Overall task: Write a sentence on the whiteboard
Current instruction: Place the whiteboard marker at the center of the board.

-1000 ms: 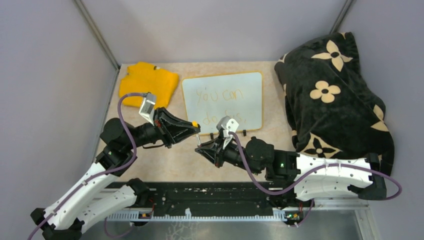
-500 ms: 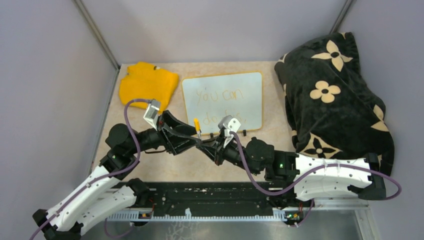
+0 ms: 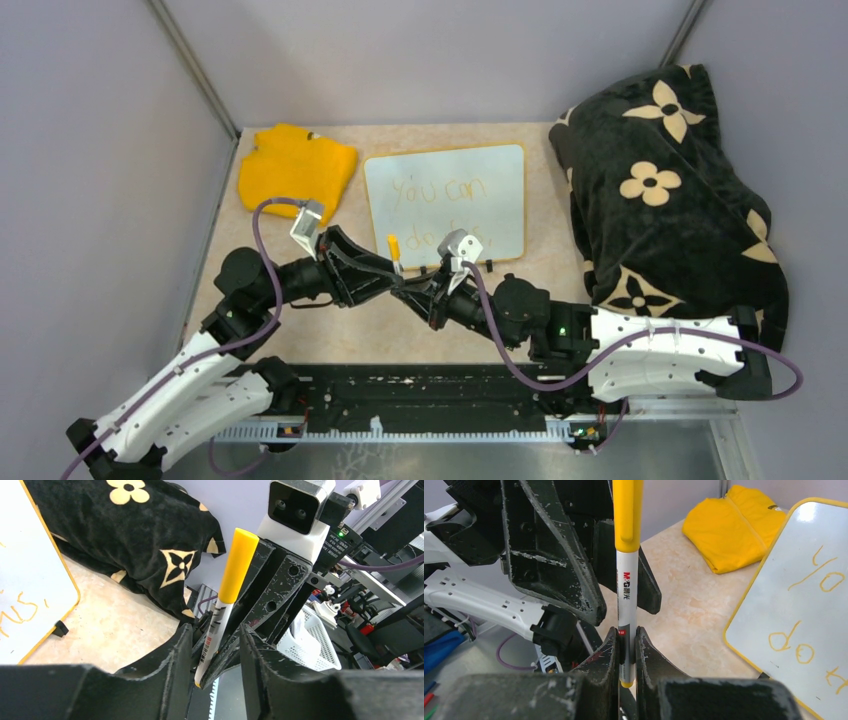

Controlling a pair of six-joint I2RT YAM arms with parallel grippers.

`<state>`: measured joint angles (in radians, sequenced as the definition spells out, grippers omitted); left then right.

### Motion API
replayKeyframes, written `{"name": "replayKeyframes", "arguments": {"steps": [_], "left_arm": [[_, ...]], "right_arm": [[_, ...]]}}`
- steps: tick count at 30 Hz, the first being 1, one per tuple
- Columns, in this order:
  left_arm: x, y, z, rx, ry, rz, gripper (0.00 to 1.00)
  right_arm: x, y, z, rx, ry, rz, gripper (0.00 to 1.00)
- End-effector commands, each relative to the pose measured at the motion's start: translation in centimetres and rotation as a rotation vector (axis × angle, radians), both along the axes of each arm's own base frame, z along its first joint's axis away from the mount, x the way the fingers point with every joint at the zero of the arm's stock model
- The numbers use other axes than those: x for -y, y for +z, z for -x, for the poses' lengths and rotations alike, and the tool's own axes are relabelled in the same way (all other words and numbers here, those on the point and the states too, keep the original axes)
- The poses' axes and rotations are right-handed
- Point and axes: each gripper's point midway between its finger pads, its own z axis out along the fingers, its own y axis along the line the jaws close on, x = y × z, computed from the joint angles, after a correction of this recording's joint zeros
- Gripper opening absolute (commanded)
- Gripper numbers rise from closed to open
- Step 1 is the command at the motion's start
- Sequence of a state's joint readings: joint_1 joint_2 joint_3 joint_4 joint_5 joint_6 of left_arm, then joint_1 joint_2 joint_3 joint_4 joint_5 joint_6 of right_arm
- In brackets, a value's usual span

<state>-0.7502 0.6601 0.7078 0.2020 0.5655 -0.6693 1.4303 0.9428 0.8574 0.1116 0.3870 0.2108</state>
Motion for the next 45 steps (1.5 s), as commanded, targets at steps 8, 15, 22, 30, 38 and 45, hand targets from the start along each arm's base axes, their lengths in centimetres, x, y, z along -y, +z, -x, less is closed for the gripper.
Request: {"name": "replayKeyframes", "arguments": {"steps": [8,15,22,30,38,45], "left_arm": [[0.1,0.2,-0.5,0.014,0.023,0.002,0.41],[0.2,0.0,-0.9,0.060,0.033,-0.042,0.06],[0.0,-1.0,-1.4,0.052,0.069,-0.065,0.00],[-1.0,-3.0,-2.3,0.016,0.157,-0.118,0.00],[-3.1,-6.2,-5.2,-0.083,0.361,-0.270,0.00],[-5.6,-11.2,-7.6,-0.227,0.549,-0.462,0.00]], "right_arm": [[-0.7,2.0,1.0,-0.007,0.064,-0.061,0.00],[-0.7,1.7,1.3,-0.023,0.077,-0.060,0.00],[-0.8,1.2,1.5,-0.032,0.088,-0.048,0.03],[-0.4,0.6,1.1,-0.036,0.060,-0.018,0.78],[2.0,-0.3,-1.8,-0.042,-0.133,0.014,0.84],[4.5,-2.8,-4.3,-0.026,-0.320,0.124,0.85]]}}
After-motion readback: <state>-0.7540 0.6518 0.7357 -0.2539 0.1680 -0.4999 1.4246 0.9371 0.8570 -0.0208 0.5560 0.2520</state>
